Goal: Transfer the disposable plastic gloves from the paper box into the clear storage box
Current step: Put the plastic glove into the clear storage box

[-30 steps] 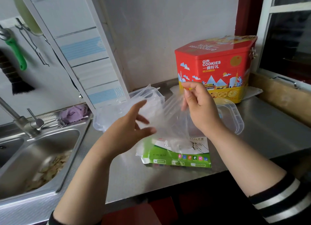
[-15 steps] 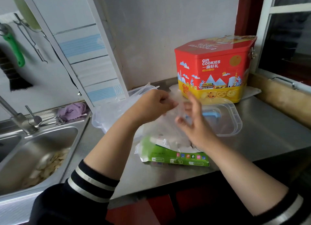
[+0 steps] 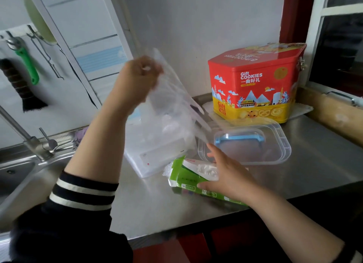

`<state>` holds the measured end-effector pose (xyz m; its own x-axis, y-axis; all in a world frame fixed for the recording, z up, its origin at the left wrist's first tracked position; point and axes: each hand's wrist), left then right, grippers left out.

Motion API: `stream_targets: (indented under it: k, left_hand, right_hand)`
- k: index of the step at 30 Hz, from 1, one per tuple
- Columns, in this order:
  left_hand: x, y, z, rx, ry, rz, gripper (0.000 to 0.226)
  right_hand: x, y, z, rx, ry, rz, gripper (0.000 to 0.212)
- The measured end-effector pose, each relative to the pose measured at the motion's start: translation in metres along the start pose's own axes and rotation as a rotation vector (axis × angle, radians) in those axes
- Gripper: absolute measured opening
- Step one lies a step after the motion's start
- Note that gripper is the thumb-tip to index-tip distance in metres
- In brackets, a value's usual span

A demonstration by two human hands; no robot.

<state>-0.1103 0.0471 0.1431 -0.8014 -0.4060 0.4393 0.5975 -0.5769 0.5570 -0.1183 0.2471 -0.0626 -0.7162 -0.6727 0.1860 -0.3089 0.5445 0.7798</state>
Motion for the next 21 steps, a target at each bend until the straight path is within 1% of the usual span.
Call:
stream_targets:
  k: [2,4,6,8,11,13,15,18,21]
  left_hand:
    - [0.018,0.008,-0.013,-0.008,0.084,0.11,0.022]
    - [0.032,0.01,-0.035,0.067,0.211,0.14,0.017]
    - [0.04,0.007,-0.059,0.134,0.361,0.119,0.027]
    - [0.041,0.004,-0.083,0.141,0.481,0.093,0.039]
    - [0.036,-0.002,-0.106,0.129,0.584,0.086,0.052]
    - [0.03,-0.005,-0.117,0.241,0.586,0.076,0.058]
    - [0.019,-0.008,-0.122,0.436,0.549,0.076,0.061]
    - [0.007,-0.017,-0.125,0.694,0.429,0.089,0.052]
    - [0.005,-0.023,-0.124,0.928,0.358,0.095,0.043]
  right_hand:
    - [0.0,0.0,0.0,-0.002,-0.001,0.005,0.117]
    - [0.001,-0.001,0.001,-0.005,-0.01,0.008,0.117]
    - [0.001,-0.002,0.002,-0.004,-0.016,0.013,0.117]
    - [0.001,-0.002,0.001,-0.004,-0.008,0.014,0.116]
    - [0.0,-0.002,0.002,-0.008,0.001,0.021,0.114]
    - [0.001,-0.003,0.002,-0.014,0.012,0.024,0.115]
    - [0.001,-0.003,0.002,-0.021,0.017,0.024,0.114]
    - [0.001,-0.003,0.003,-0.027,0.022,0.024,0.114]
    - [0.001,-0.003,0.003,-0.031,0.027,0.025,0.111]
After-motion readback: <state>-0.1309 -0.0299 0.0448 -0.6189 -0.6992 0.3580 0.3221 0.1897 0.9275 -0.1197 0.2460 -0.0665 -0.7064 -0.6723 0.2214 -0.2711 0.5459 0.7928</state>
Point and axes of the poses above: each hand's wrist, its own x-axis towards the middle knuckle, its own y-axis out of the back of the hand, z = x × y, and after that the axes turned 8 degrees about y, right-handed
